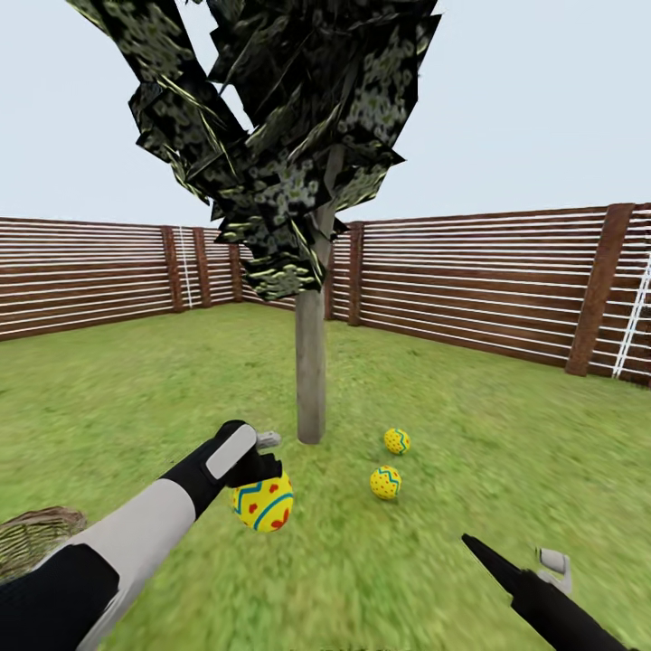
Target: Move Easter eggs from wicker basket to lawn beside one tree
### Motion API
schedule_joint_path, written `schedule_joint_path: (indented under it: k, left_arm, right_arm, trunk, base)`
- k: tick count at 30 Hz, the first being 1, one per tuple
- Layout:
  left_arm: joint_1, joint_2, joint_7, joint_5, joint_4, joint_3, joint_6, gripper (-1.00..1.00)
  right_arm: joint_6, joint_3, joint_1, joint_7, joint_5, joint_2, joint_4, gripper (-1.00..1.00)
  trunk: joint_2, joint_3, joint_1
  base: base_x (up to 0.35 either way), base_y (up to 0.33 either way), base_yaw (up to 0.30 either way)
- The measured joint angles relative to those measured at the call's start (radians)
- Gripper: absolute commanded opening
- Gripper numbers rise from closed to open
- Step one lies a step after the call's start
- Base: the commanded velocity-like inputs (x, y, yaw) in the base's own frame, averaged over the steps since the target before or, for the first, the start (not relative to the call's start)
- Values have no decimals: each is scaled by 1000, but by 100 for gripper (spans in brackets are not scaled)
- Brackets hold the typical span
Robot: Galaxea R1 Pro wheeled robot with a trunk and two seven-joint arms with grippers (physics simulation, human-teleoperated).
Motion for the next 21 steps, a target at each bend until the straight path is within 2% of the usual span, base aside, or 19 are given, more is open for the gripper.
schedule_joint_path:
  k: [4, 7, 16, 21]
  left_arm:
    - [0, -23, -3, -3, -8, -1, 10, -100]
    - [0, -28, -4, -4, -11, -1, 12, -100]
    - [0, -31, -7, -3, -3, 0, 12, -100]
    - [0, -31, -6, -3, -6, 0, 12, -100]
  right_arm:
    - [0, 0, -1, 0, 0, -1, 0, 100]
    - [0, 0, 0, 0, -1, -1, 0, 100]
    - [0, 7, -1, -3, -1, 1, -2, 100]
    - [1, 13, -2, -56, -2, 1, -2, 100]
  trunk:
    - [0, 4, 0]
    - [7, 9, -4]
    - [70, 38, -38]
    - [105, 48, -58]
  base:
    - [-29, -129, -170]
    - [-5, -22, -67]
    - [-1, -2, -10]
    - [0, 0, -1]
